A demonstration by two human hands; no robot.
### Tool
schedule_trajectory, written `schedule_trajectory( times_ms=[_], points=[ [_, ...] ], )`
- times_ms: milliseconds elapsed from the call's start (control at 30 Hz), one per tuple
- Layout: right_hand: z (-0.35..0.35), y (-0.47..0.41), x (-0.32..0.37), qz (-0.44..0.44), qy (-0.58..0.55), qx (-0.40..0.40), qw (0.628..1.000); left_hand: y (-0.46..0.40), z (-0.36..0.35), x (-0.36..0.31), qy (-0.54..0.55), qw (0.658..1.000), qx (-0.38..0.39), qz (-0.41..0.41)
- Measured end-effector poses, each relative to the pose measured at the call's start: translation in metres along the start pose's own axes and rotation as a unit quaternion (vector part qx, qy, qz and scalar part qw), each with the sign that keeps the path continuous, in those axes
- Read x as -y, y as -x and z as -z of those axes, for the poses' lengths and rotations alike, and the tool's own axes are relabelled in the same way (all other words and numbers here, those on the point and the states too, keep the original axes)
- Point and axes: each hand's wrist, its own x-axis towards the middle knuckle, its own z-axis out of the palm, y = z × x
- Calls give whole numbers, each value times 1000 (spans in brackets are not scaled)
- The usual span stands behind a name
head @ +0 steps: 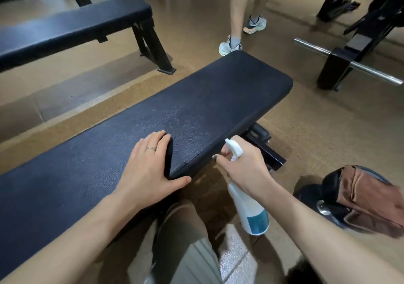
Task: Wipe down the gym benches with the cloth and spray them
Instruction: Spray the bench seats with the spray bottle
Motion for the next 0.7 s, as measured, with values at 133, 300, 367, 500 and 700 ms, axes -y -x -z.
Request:
schedule_trajectory(
  times_ms=[133,300,367,500,700],
  points=[
    [-19,16,9,-57,-26,-9,998,6,-2,0,-12,1000,-6,2],
    [-20,26,13,-27,-19,8,999,6,-2,-2,-17,999,-20,19],
    [-18,31,14,7,-18,4,1000,7,-2,-5,-17,999,-26,24],
    [-21,42,12,74,-13,30,997,7,2,-10,-28,999,-26,33],
    [-35,47,4,122,-62,83,987,44,12,6,-83,993,-50,72]
  ],
)
